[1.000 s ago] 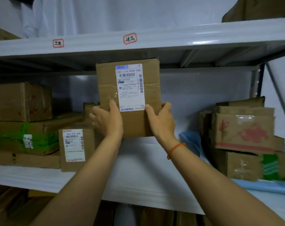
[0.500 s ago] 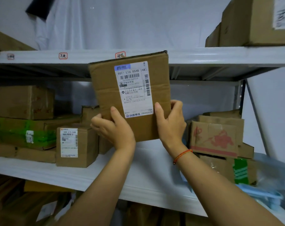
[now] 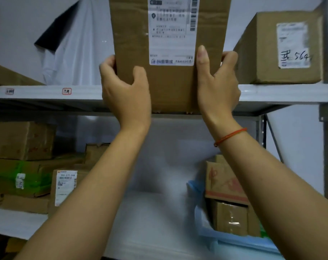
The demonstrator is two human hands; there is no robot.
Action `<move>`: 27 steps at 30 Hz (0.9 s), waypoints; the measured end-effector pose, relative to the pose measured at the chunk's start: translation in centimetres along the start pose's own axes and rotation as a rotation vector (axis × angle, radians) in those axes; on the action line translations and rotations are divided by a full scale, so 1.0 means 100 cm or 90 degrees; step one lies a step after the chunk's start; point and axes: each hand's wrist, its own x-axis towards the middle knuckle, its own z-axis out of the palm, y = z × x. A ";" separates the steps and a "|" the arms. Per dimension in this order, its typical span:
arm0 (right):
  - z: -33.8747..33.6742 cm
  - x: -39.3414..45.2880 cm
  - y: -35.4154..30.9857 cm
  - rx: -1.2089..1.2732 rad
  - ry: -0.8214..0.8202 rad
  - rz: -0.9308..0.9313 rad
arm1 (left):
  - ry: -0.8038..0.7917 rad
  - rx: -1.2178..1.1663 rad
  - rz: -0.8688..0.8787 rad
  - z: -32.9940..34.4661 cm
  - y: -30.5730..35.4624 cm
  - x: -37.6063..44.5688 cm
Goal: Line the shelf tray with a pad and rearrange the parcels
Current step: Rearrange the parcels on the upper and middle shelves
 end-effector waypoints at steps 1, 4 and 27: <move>-0.001 0.011 -0.002 -0.007 0.001 -0.004 | -0.011 0.006 0.012 0.005 0.001 0.007; -0.003 0.046 -0.003 -0.033 0.006 -0.008 | -0.064 0.012 0.019 0.026 -0.003 0.030; 0.011 0.106 0.097 -0.323 -0.043 -0.112 | -0.508 0.333 0.110 0.148 -0.092 0.050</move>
